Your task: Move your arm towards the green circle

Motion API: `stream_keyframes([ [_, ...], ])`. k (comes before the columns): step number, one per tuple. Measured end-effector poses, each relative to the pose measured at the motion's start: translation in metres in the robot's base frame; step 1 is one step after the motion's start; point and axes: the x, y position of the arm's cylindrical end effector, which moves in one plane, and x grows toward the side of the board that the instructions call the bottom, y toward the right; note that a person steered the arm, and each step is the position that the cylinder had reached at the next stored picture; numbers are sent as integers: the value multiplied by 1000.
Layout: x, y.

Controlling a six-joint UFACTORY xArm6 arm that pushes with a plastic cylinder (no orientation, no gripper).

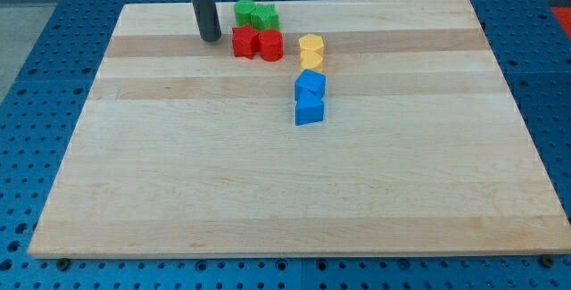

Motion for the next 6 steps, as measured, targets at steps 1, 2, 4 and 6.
stream_keyframes([
  [1, 5, 10],
  [2, 5, 29],
  [4, 28, 68],
  [6, 45, 109],
])
